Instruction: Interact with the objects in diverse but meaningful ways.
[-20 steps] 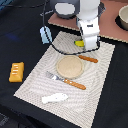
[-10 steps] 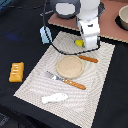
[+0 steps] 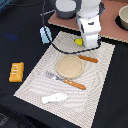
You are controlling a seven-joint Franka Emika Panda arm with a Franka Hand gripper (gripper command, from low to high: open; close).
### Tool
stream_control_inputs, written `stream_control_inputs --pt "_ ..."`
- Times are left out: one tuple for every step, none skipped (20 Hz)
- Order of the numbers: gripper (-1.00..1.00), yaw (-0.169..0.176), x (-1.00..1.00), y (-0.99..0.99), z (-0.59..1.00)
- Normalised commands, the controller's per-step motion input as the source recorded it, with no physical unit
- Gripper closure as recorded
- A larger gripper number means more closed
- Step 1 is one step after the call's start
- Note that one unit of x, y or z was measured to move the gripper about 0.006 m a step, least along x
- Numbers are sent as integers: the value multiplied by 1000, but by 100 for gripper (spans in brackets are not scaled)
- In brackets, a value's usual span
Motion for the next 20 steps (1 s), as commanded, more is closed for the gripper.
stream_control_inputs --pt "100 0 -254 -666 583" --pt "100 0 -109 -777 423" --pt "100 0 -14 -857 280" --pt "100 0 0 -963 180" --pt "100 0 0 -991 120" --pt "100 0 0 -1000 80" --pt "100 0 0 -1000 11" --pt "100 0 0 -1000 0" --pt "100 0 0 -1000 0" --pt "100 0 0 -1000 -51" --pt "100 0 49 -1000 -83" --pt "100 0 123 -1000 -100" --pt "100 0 120 -1000 -103" --pt "100 0 86 -1000 -106" --pt "100 0 57 -983 -100" --pt "100 0 46 -900 -100" --pt "100 0 60 -840 -109" --pt "100 0 89 -737 -140" --pt "100 7 337 -546 -246" --pt "100 13 554 -426 -326"
